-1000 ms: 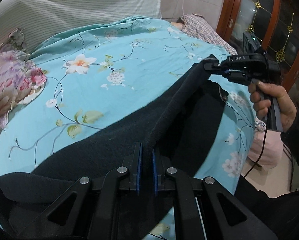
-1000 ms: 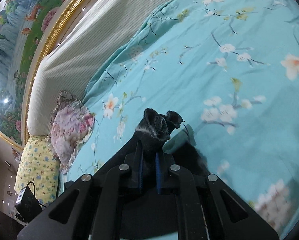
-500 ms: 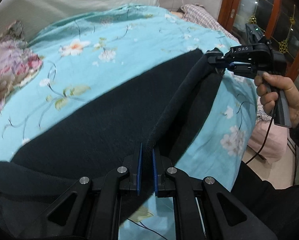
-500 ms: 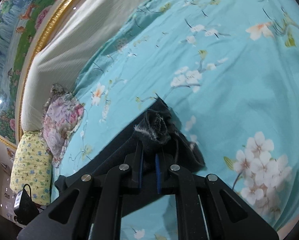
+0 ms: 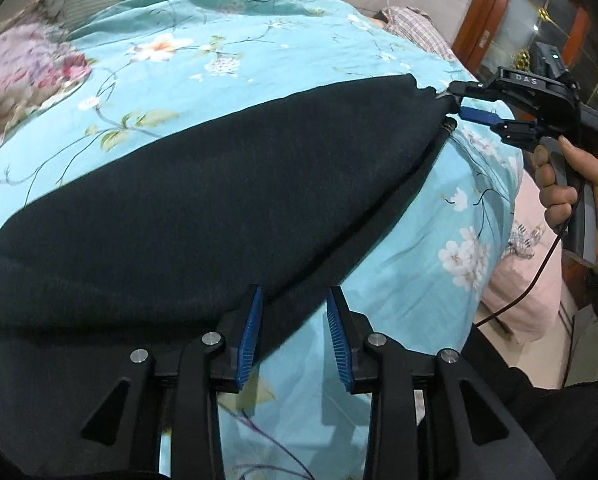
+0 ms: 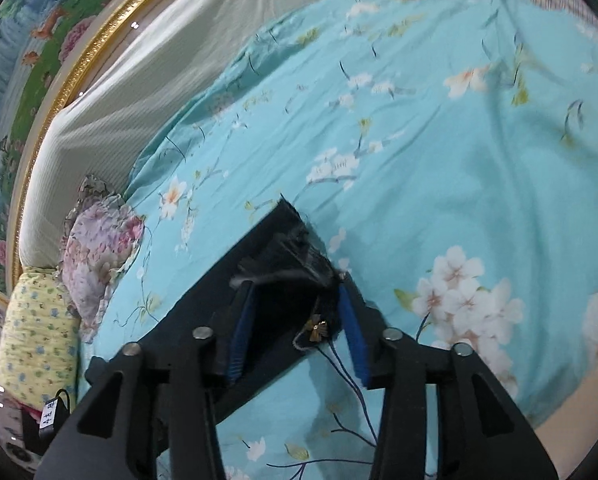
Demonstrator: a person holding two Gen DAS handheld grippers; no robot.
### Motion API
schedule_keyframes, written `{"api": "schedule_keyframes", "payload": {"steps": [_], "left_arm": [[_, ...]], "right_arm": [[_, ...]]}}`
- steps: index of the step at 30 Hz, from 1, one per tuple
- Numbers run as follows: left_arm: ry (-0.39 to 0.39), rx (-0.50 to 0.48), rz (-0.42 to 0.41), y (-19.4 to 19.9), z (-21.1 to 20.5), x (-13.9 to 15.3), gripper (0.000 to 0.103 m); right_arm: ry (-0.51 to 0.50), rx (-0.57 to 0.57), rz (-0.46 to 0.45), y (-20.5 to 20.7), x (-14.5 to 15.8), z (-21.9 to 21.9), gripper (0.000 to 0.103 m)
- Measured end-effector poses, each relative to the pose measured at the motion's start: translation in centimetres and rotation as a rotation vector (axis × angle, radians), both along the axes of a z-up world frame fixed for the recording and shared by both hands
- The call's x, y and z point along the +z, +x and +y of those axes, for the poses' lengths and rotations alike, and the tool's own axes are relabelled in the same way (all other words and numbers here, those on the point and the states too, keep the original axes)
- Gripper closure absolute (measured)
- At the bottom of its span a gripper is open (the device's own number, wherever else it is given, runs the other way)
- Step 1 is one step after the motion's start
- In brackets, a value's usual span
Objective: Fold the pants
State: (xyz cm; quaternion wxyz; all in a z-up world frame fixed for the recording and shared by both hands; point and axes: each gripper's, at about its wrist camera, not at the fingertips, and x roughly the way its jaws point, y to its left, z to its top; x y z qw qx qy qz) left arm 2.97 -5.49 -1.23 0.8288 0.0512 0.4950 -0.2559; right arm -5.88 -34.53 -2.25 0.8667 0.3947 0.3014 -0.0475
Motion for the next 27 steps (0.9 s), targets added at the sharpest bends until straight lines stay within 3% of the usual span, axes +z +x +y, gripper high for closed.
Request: {"api": "schedule_keyframes", "payload": {"steps": [5, 8, 27], "left_arm": [[-0.043, 0.107, 0.006, -0.3, 2.8, 0.5, 0.058], [-0.077, 0.185, 0.010, -0.1, 5.1, 0.9, 0.057], [-0.151, 0.541, -0.048, -0.6, 21.1, 4.2, 0.052]], "right_arm": [[-0.094, -0.034, -0.052, -0.7, 2.3, 1.4, 0.057], [-0.131, 0.009, -0.090, -0.5, 3.6, 2.9, 0.056], [-0.092, 0.594, -0.053, 6.7, 3.1, 18.7, 0.054]]}}
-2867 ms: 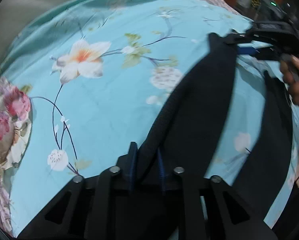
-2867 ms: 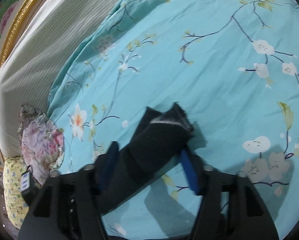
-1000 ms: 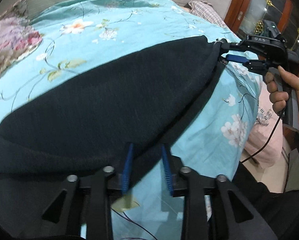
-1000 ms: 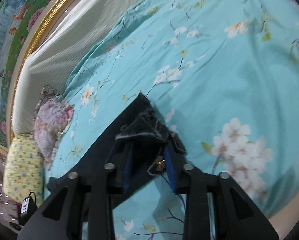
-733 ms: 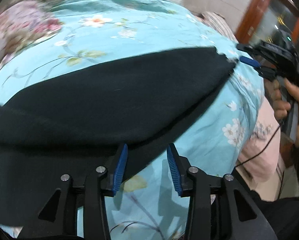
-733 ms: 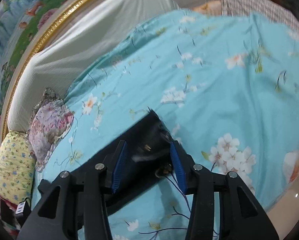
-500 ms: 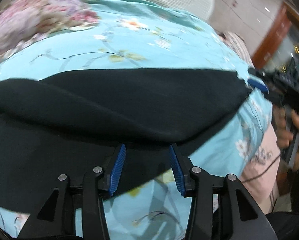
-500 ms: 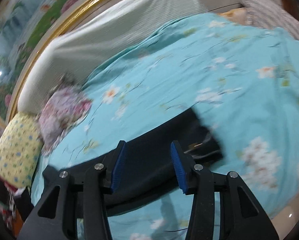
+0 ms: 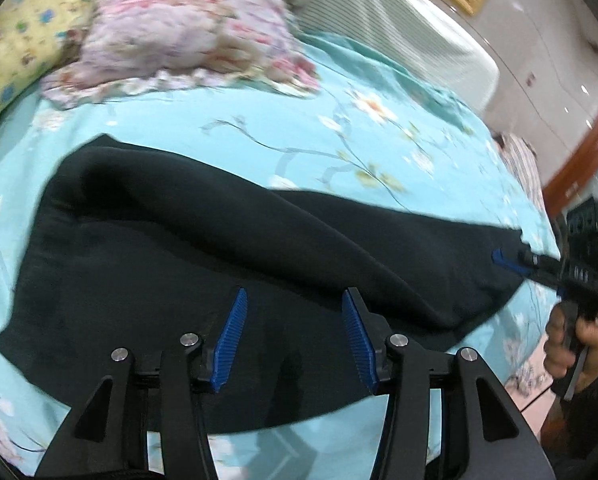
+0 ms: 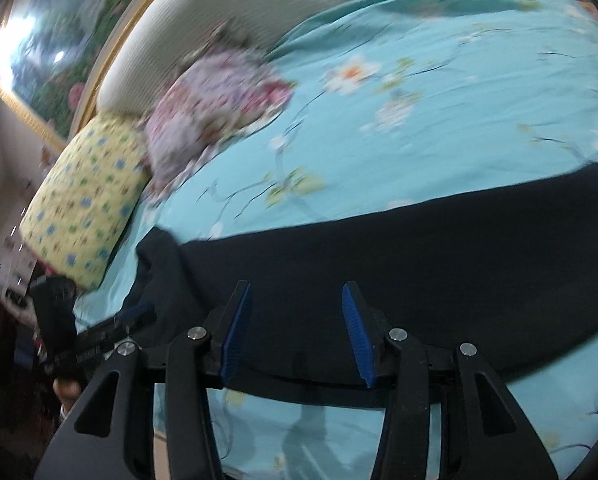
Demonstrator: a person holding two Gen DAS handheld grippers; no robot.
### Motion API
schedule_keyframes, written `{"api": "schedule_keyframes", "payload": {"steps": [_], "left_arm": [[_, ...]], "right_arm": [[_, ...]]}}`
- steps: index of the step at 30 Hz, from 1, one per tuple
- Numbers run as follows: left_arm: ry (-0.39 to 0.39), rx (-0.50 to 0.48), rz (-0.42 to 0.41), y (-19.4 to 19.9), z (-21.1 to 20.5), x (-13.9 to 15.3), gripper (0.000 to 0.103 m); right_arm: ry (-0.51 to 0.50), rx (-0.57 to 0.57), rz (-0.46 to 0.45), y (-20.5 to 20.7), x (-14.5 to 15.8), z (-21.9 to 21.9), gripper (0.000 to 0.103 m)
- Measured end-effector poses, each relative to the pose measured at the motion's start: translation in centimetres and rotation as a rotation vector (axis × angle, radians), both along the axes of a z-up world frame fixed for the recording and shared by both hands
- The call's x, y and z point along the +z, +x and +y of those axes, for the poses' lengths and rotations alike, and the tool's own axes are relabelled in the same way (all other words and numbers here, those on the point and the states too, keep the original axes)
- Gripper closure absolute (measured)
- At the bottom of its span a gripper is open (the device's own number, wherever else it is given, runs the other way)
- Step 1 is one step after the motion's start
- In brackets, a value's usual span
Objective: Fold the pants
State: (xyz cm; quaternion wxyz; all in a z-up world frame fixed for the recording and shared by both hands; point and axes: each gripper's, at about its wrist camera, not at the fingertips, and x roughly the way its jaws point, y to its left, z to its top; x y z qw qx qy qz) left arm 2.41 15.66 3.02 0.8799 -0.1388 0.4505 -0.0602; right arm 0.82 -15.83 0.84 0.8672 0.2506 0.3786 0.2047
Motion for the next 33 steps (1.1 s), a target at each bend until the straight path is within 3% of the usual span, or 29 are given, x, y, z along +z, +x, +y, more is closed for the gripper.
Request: {"api": "schedule_keyframes", "payload": {"steps": [9, 20, 26, 33], "left_arm": [[-0.003, 0.140, -0.015, 0.7, 7.0, 1.2, 0.044], [0.057, 0.139, -0.005, 5.0, 12.6, 2.7, 0.034], [0.033, 0.056, 0.104, 11.0, 16.3, 1.5, 0.030], [-0.017, -0.010, 0.292, 16.6, 18.6, -3.2, 0.030]], "right_arm": [[-0.019, 0.186, 0.002, 2.4, 0.4, 6.3, 0.049], [-0.036, 0.342, 0.033, 4.8, -0.4, 11.1, 0.049], [-0.059, 0.419, 0.037, 6.3, 0.0, 12.8, 0.049], [-0.095, 0.489, 0.055, 8.4, 0.0, 14.7, 0.049]]}}
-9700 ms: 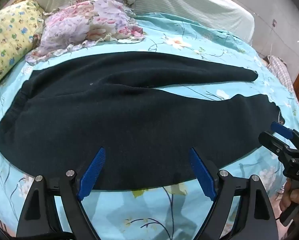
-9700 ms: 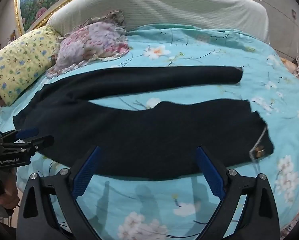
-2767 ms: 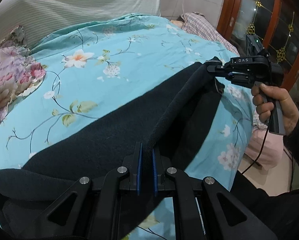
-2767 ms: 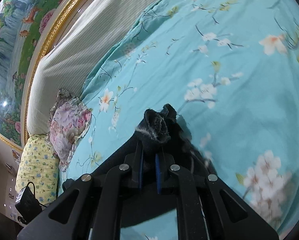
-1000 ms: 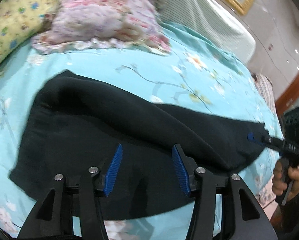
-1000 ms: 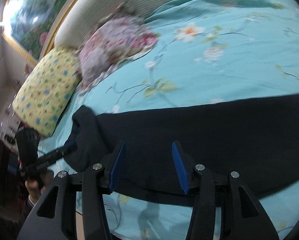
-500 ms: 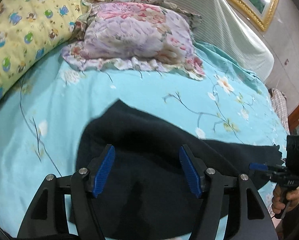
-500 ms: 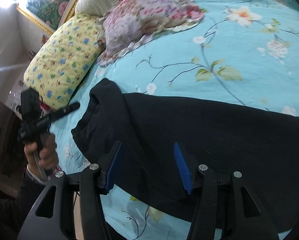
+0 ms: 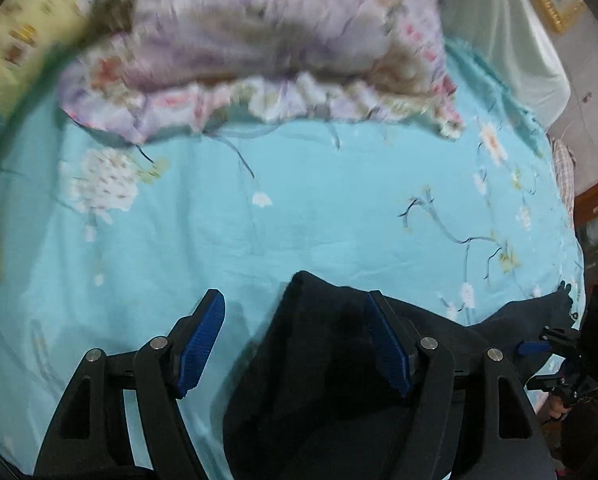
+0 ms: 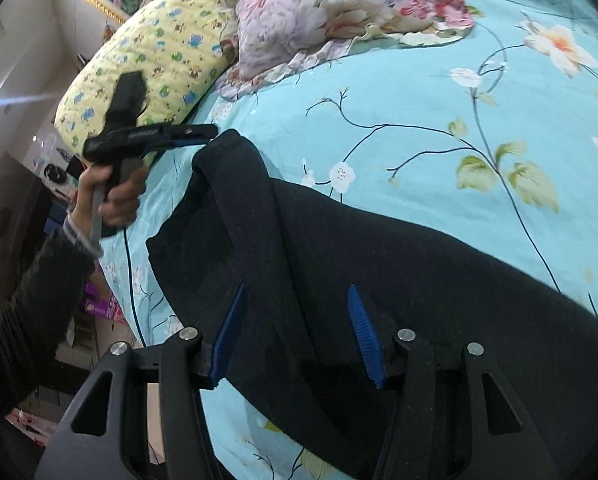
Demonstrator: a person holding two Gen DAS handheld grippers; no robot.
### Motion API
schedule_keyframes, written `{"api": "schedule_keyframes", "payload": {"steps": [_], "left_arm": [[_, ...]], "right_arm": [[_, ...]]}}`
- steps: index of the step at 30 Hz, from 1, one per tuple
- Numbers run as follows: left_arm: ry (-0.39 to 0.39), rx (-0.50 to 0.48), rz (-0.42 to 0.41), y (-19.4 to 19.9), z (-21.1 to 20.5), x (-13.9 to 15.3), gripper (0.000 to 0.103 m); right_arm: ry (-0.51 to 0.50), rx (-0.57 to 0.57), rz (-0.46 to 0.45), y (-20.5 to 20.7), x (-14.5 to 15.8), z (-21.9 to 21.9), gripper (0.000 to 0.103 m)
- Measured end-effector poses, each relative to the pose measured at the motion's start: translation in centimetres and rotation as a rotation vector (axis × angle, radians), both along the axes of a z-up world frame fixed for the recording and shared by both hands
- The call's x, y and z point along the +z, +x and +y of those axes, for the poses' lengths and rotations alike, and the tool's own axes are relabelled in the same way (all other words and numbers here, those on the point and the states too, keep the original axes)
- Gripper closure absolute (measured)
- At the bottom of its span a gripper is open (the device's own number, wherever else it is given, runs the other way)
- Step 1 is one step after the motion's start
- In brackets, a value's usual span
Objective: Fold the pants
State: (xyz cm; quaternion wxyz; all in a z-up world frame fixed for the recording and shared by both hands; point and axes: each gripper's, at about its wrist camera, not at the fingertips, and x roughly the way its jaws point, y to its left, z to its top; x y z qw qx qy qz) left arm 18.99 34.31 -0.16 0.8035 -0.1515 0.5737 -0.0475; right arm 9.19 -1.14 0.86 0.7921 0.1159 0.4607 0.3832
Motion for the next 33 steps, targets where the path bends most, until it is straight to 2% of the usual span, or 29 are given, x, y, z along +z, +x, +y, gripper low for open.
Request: {"api": "schedule_keyframes", "payload": {"steps": [3, 6, 8, 10, 11, 13, 15, 16, 25, 33], "left_arm": [[-0.040, -0.031, 0.049, 1.0, -0.1, -1.6, 0.030], [-0.038, -0.061, 0.021, 0.8, -0.8, -1.3, 0.034], [-0.042, -0.079, 0.005, 0.4, -1.6, -1.0, 0.047], [0.016, -0.104, -0.014, -0.3, -2.7, -0.8, 0.051], [0.035, -0.113, -0.022, -0.7, -3.4, -0.6, 0.058], [0.066, -0.114, -0.048, -1.6, -4.1, -0.3, 0.062], [0.084, -0.103, -0.089, -2.8, -4.3, 0.5, 0.064], [0.089, -0.094, -0.111, -3.5, -4.4, 1.0, 0.065], [0.116, -0.008, -0.311, -10.9, -4.8, 5.7, 0.067], [0.134, 0.080, -0.444, -17.2, -4.7, 6.7, 0.070]], "right_arm": [[-0.011, 0.029, 0.011, 0.5, -0.2, 0.9, 0.049], [-0.023, 0.059, 0.007, 0.7, -0.5, 1.8, 0.049], [-0.029, 0.064, -0.004, 0.8, -0.5, 2.4, 0.049], [-0.031, 0.069, -0.008, 0.9, -0.6, 2.8, 0.050], [-0.032, 0.075, -0.016, 0.9, -0.6, 3.1, 0.053], [-0.045, 0.093, -0.035, 0.7, -0.5, 3.7, 0.079], [-0.070, 0.098, -0.060, 0.2, -0.3, 4.2, 0.091], [-0.072, 0.098, -0.079, -0.1, -0.1, 4.3, 0.094], [-0.089, 0.085, -0.220, -3.0, 2.8, 3.5, 0.096], [-0.109, 0.110, -0.262, -5.4, 2.5, 3.8, 0.096]]}}
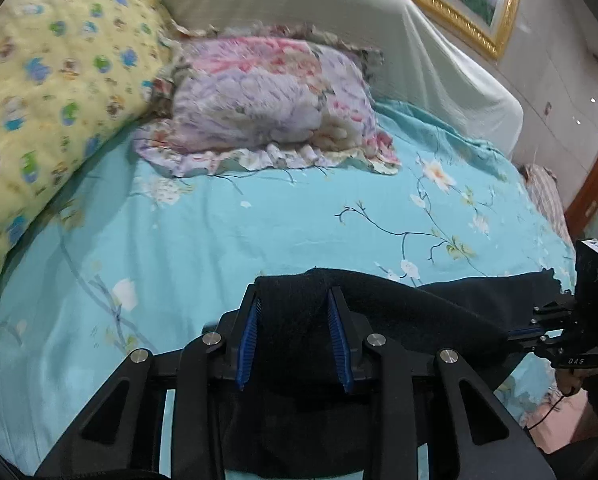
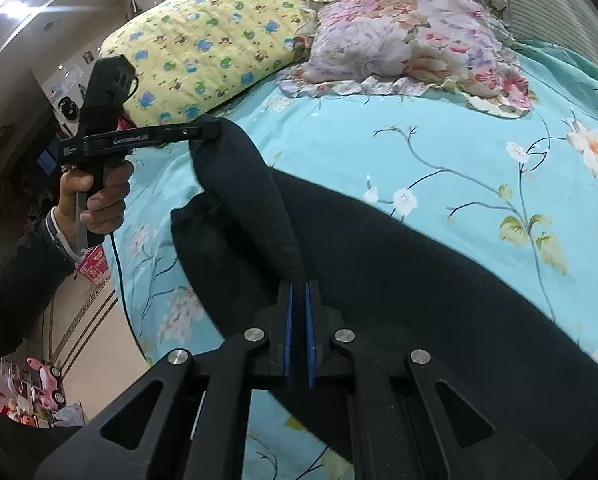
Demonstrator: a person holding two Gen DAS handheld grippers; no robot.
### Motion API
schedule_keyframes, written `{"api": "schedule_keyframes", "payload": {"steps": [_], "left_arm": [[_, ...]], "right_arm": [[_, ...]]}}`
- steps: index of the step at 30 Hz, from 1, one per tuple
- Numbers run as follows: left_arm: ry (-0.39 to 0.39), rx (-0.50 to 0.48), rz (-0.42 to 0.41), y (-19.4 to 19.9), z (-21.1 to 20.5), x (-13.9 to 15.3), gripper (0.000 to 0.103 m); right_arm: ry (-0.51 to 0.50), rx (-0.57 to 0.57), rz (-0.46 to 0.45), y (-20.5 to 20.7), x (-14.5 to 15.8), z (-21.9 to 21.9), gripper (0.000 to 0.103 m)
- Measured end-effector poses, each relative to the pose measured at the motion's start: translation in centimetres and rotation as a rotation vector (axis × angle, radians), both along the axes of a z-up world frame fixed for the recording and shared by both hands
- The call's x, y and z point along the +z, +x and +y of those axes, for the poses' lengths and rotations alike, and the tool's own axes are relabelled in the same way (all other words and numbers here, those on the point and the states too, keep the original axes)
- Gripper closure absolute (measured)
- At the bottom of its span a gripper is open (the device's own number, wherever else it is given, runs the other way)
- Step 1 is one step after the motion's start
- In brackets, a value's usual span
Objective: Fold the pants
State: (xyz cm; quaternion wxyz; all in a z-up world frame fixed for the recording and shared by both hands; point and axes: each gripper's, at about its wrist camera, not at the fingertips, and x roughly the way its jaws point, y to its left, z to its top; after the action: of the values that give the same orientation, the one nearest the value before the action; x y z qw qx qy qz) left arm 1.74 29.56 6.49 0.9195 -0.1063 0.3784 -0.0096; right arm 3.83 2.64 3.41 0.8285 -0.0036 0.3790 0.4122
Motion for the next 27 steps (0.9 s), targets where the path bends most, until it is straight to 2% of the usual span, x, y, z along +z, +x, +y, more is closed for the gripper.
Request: {"api": "schedule_keyframes", "payload": {"steps": [4, 16, 27], "left_arm": [[-0.018, 0.028, -0.028, -2.2, -0.3, -0.9, 0.071], [-0.039, 0.119, -0.005, -6.6, -0.4, -4.9, 0.072], [-0.045, 0.155, -0.014, -8.4, -1.0, -5.2, 0.071]], "right_arm": [[-0.032, 0.012, -0.019, -1.2, -0.7, 0.8, 0.096], [-0.116, 0.033, -0.038, -2.9, -3.1, 2.5, 0.096], [-0.156, 0.053, -0.082, -4.3, -3.1, 2.7, 0.096]]}}
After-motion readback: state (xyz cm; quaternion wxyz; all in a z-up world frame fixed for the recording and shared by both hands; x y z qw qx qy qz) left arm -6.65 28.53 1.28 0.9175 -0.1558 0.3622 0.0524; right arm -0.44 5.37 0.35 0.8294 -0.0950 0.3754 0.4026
